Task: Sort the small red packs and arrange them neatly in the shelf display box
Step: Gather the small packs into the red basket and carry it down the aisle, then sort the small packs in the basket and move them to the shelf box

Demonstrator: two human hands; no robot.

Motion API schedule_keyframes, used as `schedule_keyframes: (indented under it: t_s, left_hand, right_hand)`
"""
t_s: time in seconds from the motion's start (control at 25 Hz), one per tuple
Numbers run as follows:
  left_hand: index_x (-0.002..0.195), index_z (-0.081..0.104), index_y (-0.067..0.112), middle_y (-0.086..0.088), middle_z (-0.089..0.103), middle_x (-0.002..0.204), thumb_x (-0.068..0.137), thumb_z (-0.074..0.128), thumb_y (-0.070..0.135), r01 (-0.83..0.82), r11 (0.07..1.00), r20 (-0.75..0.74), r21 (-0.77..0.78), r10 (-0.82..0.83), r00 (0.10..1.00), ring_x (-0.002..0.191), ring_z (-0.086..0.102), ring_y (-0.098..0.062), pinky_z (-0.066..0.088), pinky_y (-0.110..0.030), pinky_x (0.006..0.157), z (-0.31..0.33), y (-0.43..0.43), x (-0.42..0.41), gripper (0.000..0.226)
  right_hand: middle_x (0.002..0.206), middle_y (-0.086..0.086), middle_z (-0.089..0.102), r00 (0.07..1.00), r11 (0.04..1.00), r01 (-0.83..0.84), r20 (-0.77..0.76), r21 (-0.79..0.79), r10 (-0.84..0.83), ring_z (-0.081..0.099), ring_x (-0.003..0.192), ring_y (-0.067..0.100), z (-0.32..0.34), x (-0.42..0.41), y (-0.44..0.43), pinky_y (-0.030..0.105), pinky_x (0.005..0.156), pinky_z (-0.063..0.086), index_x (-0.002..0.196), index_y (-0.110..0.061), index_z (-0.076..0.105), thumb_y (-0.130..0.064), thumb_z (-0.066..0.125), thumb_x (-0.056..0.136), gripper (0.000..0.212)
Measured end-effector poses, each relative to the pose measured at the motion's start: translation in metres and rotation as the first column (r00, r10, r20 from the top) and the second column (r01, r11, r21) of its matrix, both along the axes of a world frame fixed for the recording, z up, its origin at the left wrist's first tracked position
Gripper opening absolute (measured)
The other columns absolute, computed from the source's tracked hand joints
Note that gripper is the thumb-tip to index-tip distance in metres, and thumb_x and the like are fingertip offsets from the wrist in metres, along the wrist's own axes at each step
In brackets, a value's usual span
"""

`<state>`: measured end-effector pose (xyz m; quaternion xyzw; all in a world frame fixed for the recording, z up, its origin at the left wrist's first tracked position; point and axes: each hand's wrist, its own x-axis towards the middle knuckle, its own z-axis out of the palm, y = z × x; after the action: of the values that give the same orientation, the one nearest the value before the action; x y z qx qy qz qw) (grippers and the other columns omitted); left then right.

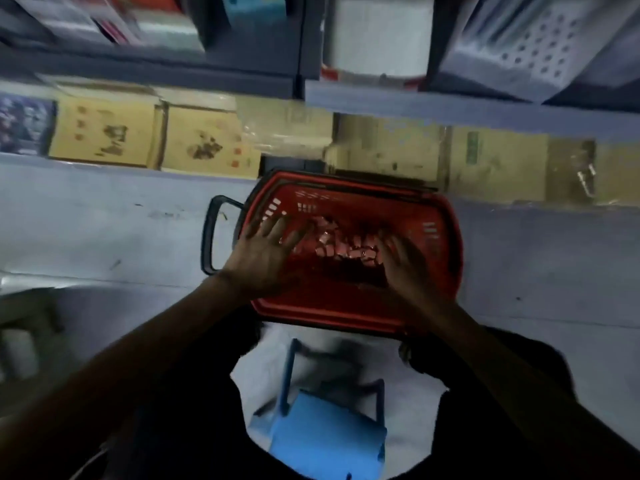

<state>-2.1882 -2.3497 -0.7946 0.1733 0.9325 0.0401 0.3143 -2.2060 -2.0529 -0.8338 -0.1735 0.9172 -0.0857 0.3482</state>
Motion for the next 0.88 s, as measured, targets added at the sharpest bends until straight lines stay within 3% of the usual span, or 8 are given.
schedule_keyframes:
  t_s: [0.12, 0.2, 0.32, 0.4, 0.48, 0.6, 0.88]
  left_hand:
    - [0.165, 0.013, 0.027, -0.018, 0.023, 0.169, 0.084, 0.023, 0.07, -0.007, 0.999, -0.071, -0.035, 0.005, 0.997, 0.156, 0.021, -0.039, 0.017, -0.056, 0.125, -0.079, 0.031, 0.0, 0.092]
    - [0.165, 0.008, 0.028, -0.016, 0.015, 0.171, 0.082, 0.012, 0.071, 0.022, 0.998, -0.097, -0.061, -0.028, 0.995, 0.158, 0.014, -0.036, 0.011, -0.054, 0.127, -0.106, 0.047, -0.012, 0.094]
    - [0.163, 0.019, 0.026, -0.015, 0.025, 0.168, 0.083, 0.019, 0.073, 0.098, 0.992, -0.22, -0.085, -0.114, 0.969, 0.155, 0.022, -0.035, 0.018, -0.053, 0.126, -0.131, 0.049, -0.021, 0.092]
    - [0.16, 0.029, 0.024, -0.018, 0.035, 0.163, 0.086, 0.033, 0.071, 0.14, 0.983, -0.305, -0.119, -0.17, 0.937, 0.151, 0.032, -0.037, 0.025, -0.054, 0.124, -0.138, 0.046, -0.018, 0.088]
    - [0.158, 0.036, 0.023, -0.018, 0.04, 0.161, 0.087, 0.039, 0.068, 0.113, 0.983, -0.392, -0.145, -0.162, 0.906, 0.148, 0.037, -0.038, 0.028, -0.054, 0.121, -0.127, 0.053, -0.006, 0.084]
    - [0.161, 0.028, 0.026, -0.013, 0.031, 0.166, 0.09, 0.033, 0.07, 0.052, 0.99, -0.424, -0.131, -0.104, 0.9, 0.152, 0.031, -0.036, 0.023, -0.051, 0.123, -0.107, 0.068, 0.005, 0.084]
    - [0.162, 0.018, 0.029, -0.01, 0.02, 0.169, 0.094, 0.046, 0.067, -0.087, 0.987, -0.389, -0.133, 0.029, 0.921, 0.153, 0.026, -0.036, 0.022, -0.054, 0.125, -0.085, 0.059, 0.069, 0.083]
  right_hand:
    - [0.17, 0.014, 0.002, 1.0, 1.0, 0.022, 0.018, 0.002, -0.022, 0.01, 0.156, 0.038, -0.073, 0.0, 0.017, 0.059, 0.121, 0.025, 0.163, -0.02, 0.012, -0.071, 0.058, 0.085, 0.103]
    - [0.17, 0.013, -0.009, 0.998, 0.998, -0.062, 0.024, 0.006, 0.061, -0.002, 0.157, 0.037, -0.107, 0.0, 0.021, 0.058, 0.123, 0.018, 0.163, -0.022, 0.002, -0.064, 0.062, 0.088, 0.105]
    - [0.169, 0.017, 0.0, 0.967, 0.974, -0.226, -0.117, 0.014, 0.226, 0.002, 0.156, 0.04, -0.127, -0.006, 0.018, 0.054, 0.126, 0.01, 0.163, -0.021, 0.008, -0.057, 0.063, 0.09, 0.099]
    - [0.168, 0.015, 0.007, 0.949, 0.965, -0.261, -0.185, -0.001, 0.256, 0.011, 0.155, 0.037, -0.124, -0.007, 0.024, 0.047, 0.126, 0.011, 0.162, -0.023, 0.013, -0.051, 0.064, 0.09, 0.093]
    - [0.167, 0.015, 0.005, 0.935, 0.968, -0.248, -0.253, 0.033, 0.249, 0.008, 0.155, 0.036, -0.11, 0.006, 0.032, 0.045, 0.128, 0.007, 0.162, -0.023, 0.008, -0.05, 0.064, 0.09, 0.095]
    - [0.168, 0.017, 0.004, 0.922, 0.975, -0.21, -0.318, 0.074, 0.222, 0.007, 0.156, 0.037, -0.086, 0.024, 0.03, 0.046, 0.128, 0.006, 0.163, -0.022, 0.007, -0.049, 0.064, 0.092, 0.096]
    - [0.167, 0.017, 0.009, 0.891, 0.996, -0.071, -0.446, 0.053, 0.087, 0.006, 0.156, 0.036, -0.045, 0.085, 0.054, 0.048, 0.127, 0.008, 0.162, -0.022, 0.013, -0.052, 0.058, 0.094, 0.086]
